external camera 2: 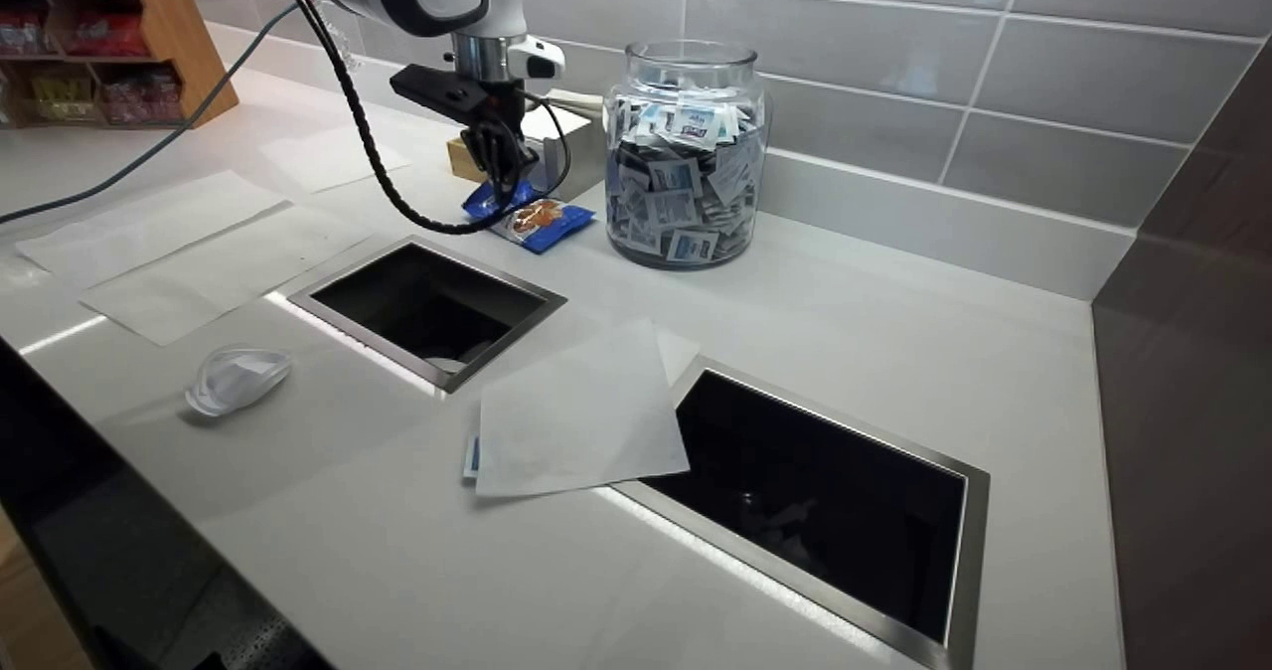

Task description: Push down on the blue and white packet nine times

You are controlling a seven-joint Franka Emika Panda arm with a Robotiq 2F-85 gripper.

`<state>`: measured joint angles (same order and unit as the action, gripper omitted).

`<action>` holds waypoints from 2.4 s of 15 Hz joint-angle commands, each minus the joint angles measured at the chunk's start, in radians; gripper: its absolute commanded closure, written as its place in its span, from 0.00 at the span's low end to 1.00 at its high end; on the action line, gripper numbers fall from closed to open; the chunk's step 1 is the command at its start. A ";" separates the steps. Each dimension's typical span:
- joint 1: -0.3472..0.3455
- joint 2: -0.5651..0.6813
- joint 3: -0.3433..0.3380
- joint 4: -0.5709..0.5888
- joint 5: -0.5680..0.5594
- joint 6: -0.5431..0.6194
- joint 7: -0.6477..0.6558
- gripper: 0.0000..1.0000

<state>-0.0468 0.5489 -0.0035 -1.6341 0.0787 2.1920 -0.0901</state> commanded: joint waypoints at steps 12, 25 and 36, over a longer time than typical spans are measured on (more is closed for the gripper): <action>-0.046 0.123 0.051 0.087 0.030 0.039 -0.151 1.00; -0.035 0.143 0.041 0.139 0.028 -0.161 -0.073 1.00; -0.025 0.014 0.030 0.050 0.025 -0.033 -0.031 1.00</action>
<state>-0.0719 0.6350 0.0339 -1.5094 0.0977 2.0930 -0.1359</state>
